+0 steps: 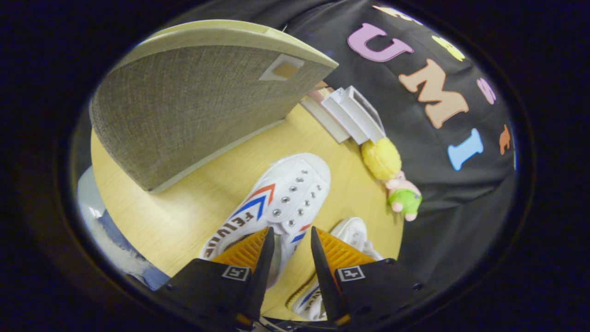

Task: Open the storage box then place both shoes into the box .Put the left shoe in first, then the right shoe, with the right side of both shoes facing outward in a uniform manner.

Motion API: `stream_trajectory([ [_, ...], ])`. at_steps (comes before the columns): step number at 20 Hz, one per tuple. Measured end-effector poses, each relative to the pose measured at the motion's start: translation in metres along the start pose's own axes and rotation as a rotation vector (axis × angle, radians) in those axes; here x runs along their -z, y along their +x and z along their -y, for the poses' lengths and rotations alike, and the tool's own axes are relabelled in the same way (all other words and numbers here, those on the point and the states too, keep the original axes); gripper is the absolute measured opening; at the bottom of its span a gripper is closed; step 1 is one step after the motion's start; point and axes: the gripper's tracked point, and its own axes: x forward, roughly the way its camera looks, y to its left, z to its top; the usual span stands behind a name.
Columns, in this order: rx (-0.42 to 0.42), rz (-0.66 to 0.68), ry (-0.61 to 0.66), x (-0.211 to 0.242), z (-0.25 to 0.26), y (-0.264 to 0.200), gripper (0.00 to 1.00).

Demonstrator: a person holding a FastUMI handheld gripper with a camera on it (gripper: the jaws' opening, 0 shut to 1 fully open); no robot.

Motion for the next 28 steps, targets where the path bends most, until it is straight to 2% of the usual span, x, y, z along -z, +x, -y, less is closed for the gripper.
stream_trajectory([
  [2,-0.031,-0.051,0.04,0.0,0.004,0.004,0.43],
  [4,-0.021,-0.062,0.048,0.0,0.01,0.005,0.44],
  [5,-0.009,-0.057,0.038,-0.001,0.011,0.005,0.45],
  [7,0.068,-0.021,-0.009,-0.011,0.021,0.005,0.46],
  [9,0.088,-0.042,-0.026,-0.007,0.019,0.01,0.46],
  [15,0.069,-0.002,0.144,0.002,0.021,0.012,0.46],
  [21,-0.112,-0.056,0.388,0.012,0.015,0.024,0.42],
  [24,-0.25,-0.075,0.471,0.01,0.003,0.03,0.41],
  [25,-0.278,-0.061,0.496,0.007,0.006,0.027,0.3],
  [28,-0.357,-0.004,0.597,0.006,0.002,0.027,0.1],
])
